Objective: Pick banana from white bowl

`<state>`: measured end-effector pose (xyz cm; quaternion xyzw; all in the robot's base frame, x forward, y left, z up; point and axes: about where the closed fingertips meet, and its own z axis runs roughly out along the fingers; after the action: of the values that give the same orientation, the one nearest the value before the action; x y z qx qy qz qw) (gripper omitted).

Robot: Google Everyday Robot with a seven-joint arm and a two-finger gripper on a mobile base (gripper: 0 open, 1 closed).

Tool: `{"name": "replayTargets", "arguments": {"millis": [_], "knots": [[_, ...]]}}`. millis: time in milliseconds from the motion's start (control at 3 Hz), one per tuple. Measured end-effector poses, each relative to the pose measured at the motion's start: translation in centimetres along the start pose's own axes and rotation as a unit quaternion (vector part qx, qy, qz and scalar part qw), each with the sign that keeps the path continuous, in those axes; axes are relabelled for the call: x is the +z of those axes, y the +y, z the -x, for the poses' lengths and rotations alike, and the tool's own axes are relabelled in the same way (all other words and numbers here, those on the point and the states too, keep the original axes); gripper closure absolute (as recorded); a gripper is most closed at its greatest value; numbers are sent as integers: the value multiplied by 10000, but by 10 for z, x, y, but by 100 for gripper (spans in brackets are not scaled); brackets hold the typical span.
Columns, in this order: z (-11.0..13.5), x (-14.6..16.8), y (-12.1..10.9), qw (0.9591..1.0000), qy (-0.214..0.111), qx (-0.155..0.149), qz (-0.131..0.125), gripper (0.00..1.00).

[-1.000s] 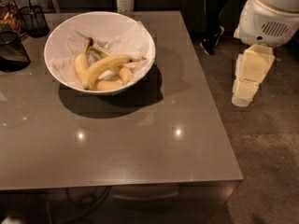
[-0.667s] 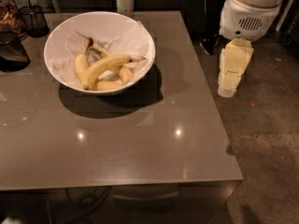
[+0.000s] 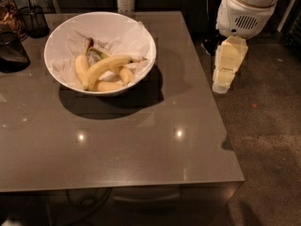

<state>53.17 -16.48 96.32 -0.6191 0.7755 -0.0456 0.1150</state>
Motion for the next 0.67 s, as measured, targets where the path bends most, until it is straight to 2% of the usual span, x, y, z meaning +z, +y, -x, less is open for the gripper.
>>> {"name": "replayTargets", "arguments": {"millis": [333,667], "knots": [[28,6,-15,9993,-59,-355,-55,0],[60,16,-29,9967,-20,-808,3,0]]}}
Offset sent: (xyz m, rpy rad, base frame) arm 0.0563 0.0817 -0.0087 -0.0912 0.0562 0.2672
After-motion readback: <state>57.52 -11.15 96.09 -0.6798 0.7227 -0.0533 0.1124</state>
